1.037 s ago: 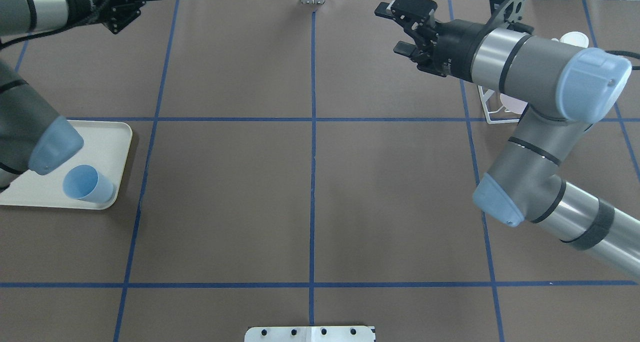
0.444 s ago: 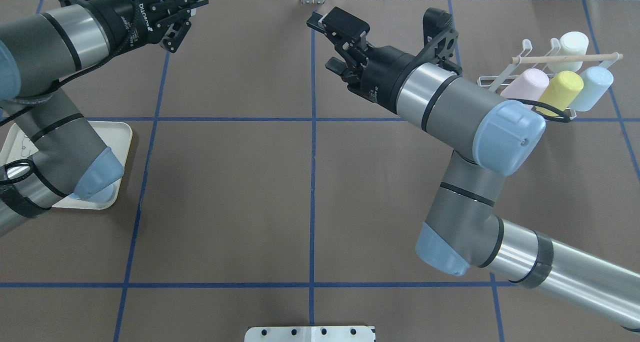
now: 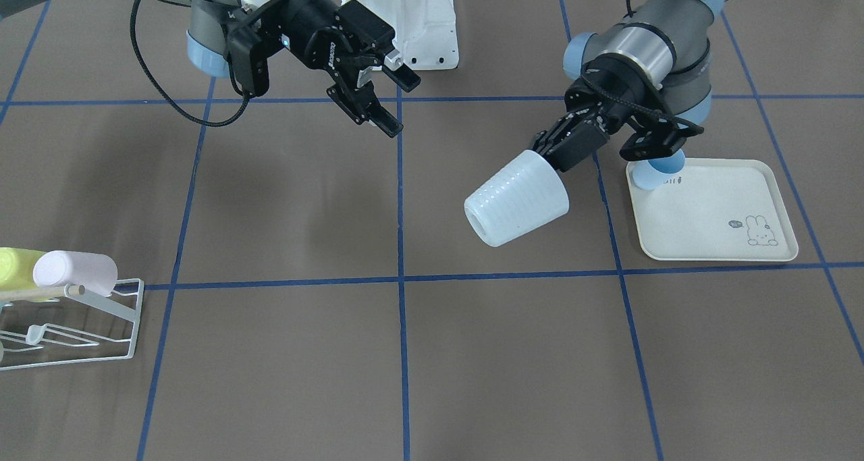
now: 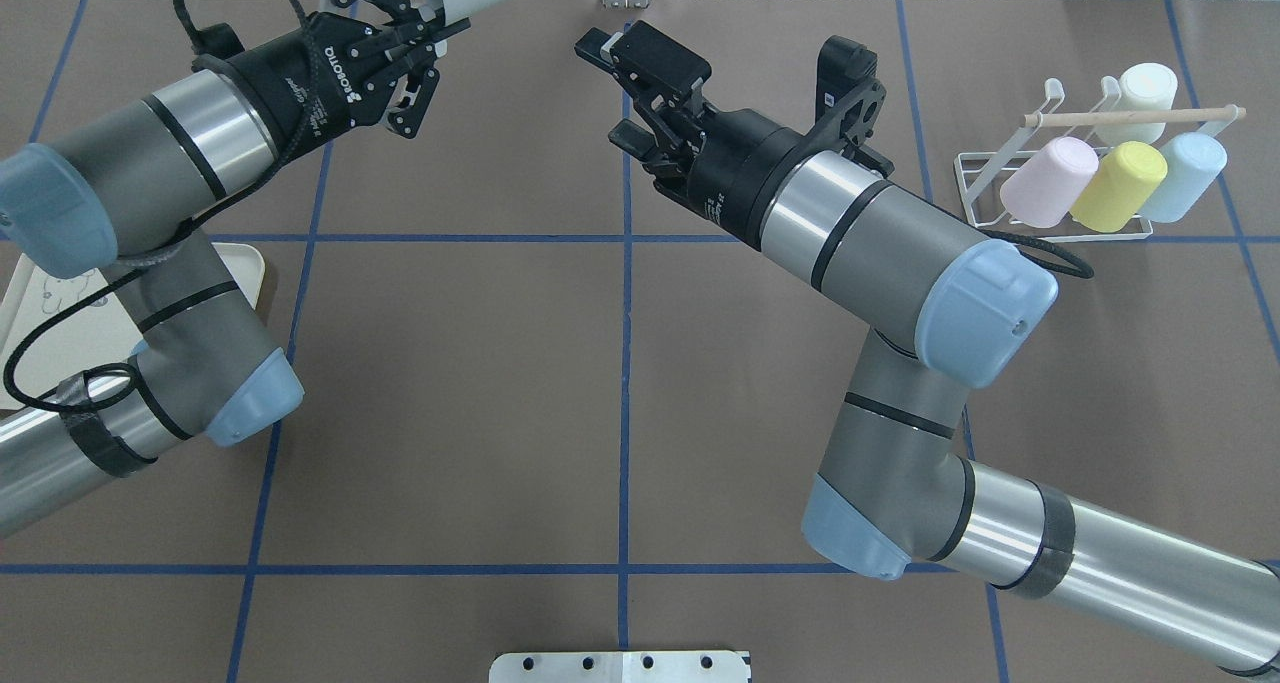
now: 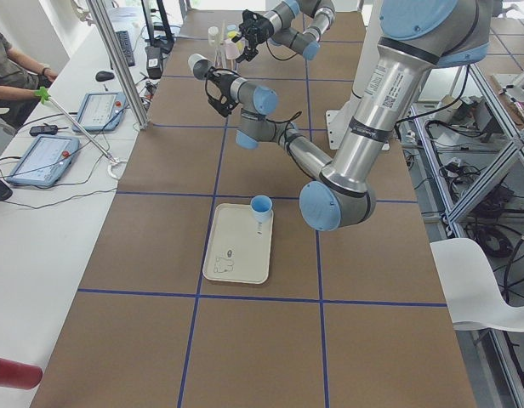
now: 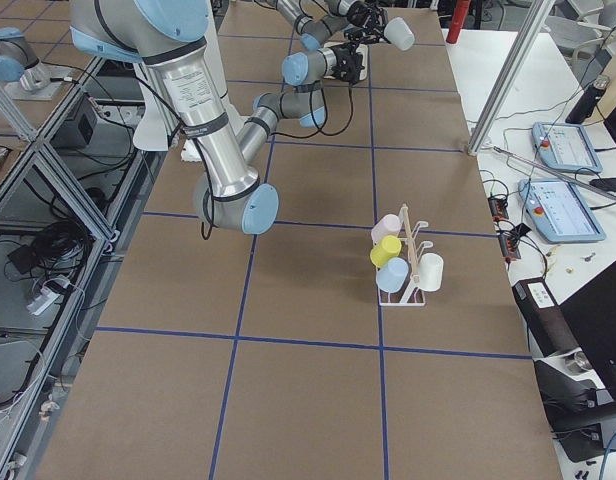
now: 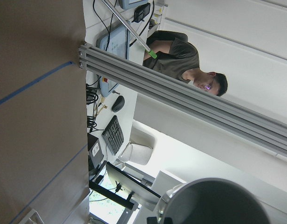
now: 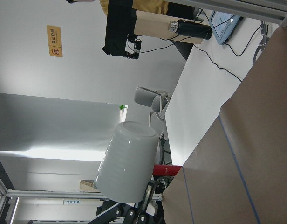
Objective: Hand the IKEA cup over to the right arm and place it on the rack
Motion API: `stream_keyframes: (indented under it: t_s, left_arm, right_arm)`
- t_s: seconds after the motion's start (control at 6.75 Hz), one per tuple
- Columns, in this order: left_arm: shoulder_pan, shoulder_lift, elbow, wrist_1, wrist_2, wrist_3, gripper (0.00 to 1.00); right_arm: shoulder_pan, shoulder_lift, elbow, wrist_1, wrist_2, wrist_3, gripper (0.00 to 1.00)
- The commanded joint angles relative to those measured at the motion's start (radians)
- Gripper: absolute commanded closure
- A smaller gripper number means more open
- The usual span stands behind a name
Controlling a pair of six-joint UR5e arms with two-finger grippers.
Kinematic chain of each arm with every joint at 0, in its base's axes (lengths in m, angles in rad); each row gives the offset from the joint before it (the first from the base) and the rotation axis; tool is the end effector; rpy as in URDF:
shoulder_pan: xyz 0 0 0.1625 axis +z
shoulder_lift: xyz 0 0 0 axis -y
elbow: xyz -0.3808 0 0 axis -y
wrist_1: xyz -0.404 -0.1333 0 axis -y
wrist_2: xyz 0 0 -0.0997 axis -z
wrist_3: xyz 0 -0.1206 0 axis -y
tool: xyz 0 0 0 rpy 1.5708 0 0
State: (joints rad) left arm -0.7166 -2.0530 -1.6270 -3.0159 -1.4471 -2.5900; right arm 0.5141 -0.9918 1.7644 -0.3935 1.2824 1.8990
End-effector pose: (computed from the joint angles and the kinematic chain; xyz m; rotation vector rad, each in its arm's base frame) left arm 0.3499 -0.5013 0.1534 -0.2438 2.1909 -1.1869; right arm -0.4123 -0.4253 0.0638 0.3851 -1.9906 0.8267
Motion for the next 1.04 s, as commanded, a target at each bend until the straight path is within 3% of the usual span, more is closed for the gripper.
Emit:
stream_keyframes:
  t_s: [0.0,0.3,0.89]
  left_arm:
    - [0.092,-0.053,0.001,-0.043,0.1,-0.066,1.0]
    - [0.146,-0.053,0.002,-0.084,0.177,-0.078,1.0]
    - [0.17,-0.061,0.001,-0.084,0.179,-0.079,1.0]
  right_arm:
    - [0.0,0.001,-0.003,0.004,-0.024,0.003,0.0]
    - [0.004,0.001,-0.003,0.004,-0.047,0.025,0.0]
    - [0.011,-0.001,-0.005,0.025,-0.074,0.057,0.0]
